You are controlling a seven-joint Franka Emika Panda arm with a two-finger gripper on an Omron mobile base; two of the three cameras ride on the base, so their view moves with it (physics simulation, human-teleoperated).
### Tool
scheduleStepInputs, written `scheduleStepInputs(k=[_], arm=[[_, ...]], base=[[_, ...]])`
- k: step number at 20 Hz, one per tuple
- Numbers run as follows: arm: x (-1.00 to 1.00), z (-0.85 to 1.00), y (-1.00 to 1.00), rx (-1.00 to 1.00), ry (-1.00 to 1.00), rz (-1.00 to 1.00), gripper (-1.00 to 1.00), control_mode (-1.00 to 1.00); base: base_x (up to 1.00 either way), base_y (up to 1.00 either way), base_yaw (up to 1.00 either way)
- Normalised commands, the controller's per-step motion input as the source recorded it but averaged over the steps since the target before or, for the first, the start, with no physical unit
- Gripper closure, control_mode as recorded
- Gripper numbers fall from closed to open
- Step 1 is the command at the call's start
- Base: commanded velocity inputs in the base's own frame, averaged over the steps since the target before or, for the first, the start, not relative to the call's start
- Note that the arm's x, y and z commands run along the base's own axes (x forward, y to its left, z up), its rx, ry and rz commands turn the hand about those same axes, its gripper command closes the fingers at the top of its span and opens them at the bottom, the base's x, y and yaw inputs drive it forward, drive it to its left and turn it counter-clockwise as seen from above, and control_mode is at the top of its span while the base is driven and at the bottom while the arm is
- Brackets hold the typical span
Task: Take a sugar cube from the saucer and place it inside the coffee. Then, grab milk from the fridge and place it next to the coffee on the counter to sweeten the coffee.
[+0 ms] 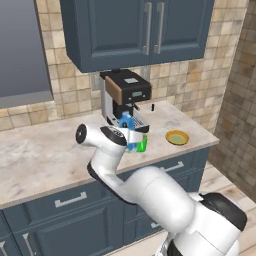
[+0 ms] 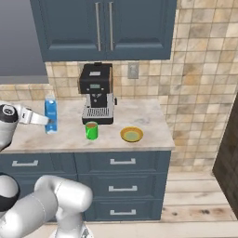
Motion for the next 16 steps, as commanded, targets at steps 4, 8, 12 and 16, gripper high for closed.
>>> scheduleStepInputs(k=[4,8,12,16], arm=[[0.29,-0.27,-0.04,-0.01,0.00,-0.02,1.00,-1.00],[0.35,-0.40,-0.06,-0.01,0.00,-0.04,1.00,-1.00],[0.32,-0.31,-0.02,0.00,-0.04,-0.04,1.00,-1.00],[0.31,-0.29,0.00,-0.01,-0.11,-0.06,1.00,-1.00]], base=[[0.00,0.00,0.00],[0.00,0.00,0.00],[0.00,0.00,0.00],[0.00,0.00,0.00]])
